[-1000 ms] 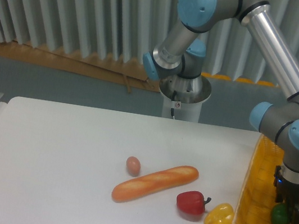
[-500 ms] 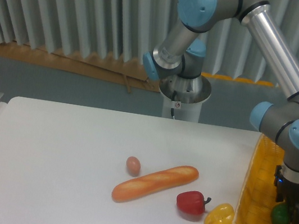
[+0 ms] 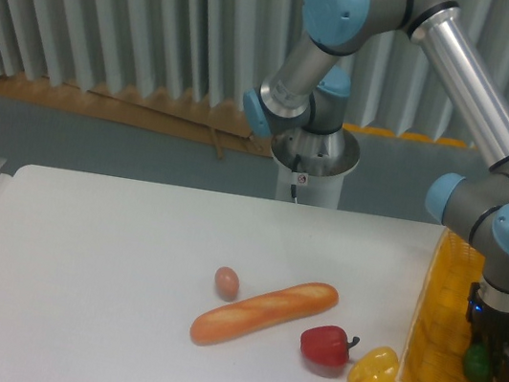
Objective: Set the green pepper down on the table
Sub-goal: 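Close the gripper around the green pepper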
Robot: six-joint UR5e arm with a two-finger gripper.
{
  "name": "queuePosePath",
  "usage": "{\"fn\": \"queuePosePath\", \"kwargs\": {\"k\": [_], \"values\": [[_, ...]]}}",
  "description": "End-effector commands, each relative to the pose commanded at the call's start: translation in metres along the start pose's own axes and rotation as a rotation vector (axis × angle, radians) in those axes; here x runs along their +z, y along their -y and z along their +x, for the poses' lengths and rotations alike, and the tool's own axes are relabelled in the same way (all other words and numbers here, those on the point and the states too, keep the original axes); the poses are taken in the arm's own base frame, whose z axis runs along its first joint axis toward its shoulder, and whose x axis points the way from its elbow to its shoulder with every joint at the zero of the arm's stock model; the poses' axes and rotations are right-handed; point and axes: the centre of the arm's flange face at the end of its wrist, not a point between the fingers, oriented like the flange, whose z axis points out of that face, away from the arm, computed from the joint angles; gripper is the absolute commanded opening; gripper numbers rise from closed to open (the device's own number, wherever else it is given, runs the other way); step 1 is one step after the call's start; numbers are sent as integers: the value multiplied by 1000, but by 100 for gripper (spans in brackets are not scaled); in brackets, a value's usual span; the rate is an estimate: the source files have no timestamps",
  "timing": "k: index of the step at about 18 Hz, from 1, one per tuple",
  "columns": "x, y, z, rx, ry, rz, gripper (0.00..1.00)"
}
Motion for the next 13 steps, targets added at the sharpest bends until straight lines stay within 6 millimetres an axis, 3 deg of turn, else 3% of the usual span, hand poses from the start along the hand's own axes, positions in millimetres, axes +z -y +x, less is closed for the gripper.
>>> {"fn": "queuePosePath", "kwargs": {"k": [13], "values": [[-5, -2, 1, -3, 8, 9, 66]]}}
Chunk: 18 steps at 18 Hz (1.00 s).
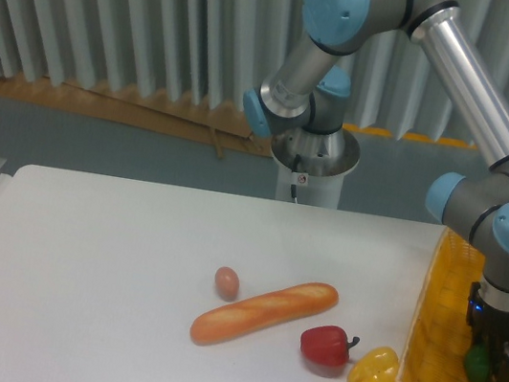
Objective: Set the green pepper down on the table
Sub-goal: 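Close the gripper around the green pepper, then lift the green pepper out of the basket and carry it toward the bread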
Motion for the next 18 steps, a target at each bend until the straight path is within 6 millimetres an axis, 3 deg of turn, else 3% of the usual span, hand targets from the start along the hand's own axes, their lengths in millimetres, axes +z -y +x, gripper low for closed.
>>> {"fn": "queuePosePath", "kwargs": {"k": [5, 18], "values": [[-7, 6, 6, -7, 5, 47, 66], [-73, 27, 37, -67, -45, 147, 66]]}}
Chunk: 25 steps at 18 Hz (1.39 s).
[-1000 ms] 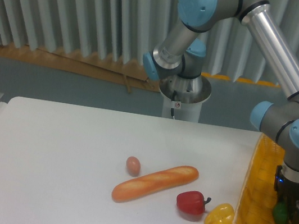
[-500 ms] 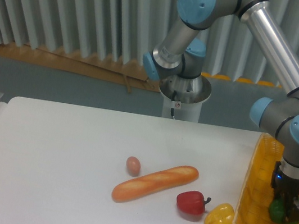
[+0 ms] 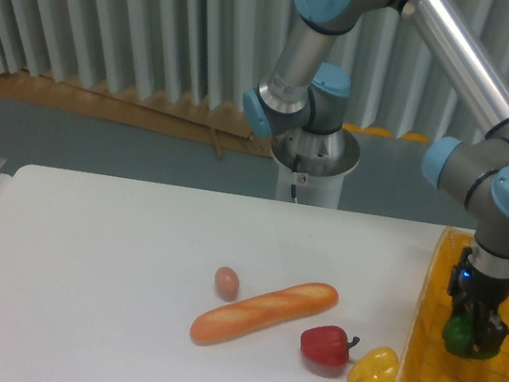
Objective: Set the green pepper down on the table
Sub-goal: 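Lift the green pepper out of the basket and carry it toward the bread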
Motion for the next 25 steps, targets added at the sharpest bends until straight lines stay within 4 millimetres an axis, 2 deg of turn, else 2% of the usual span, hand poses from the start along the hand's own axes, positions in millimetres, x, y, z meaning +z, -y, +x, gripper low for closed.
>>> {"fn": "queuePosePath", "kwargs": {"k": [6, 9, 11, 15, 17, 19, 21, 25], "values": [[-23, 15, 17, -29, -44, 22, 66], [-44, 25, 28, -69, -52, 45, 66], [-55, 45, 36, -81, -70, 56, 66], [-63, 76, 48, -97, -112, 26, 66], [-66, 100, 51, -120, -116, 24, 66], [-65, 134, 53, -171, -115, 10, 66], [-62, 158, 55, -190, -120, -14, 66], [-63, 189, 58, -206, -115, -14, 66]]}}
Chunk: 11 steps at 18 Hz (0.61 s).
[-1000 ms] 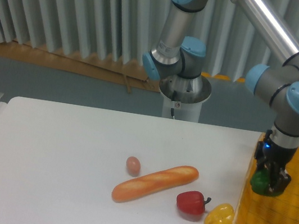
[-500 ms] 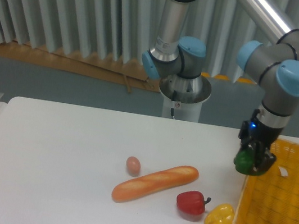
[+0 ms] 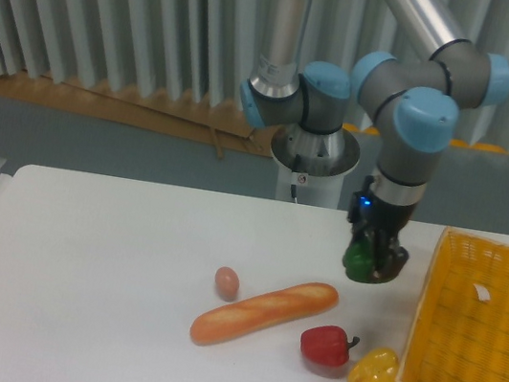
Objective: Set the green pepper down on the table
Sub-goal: 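Lift the green pepper out of the basket and carry it toward the bread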
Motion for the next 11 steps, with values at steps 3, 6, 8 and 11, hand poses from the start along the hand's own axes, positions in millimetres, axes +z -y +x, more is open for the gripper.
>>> {"fn": "queuePosePath", "kwargs": {"k": [3, 6, 8, 11], "values": [[4, 30, 4, -60, 24, 4, 61], [13, 49, 4, -62, 45, 4, 61], [23, 50, 0, -63, 46, -35, 61], [33, 56, -11, -77, 98, -66, 61]]}}
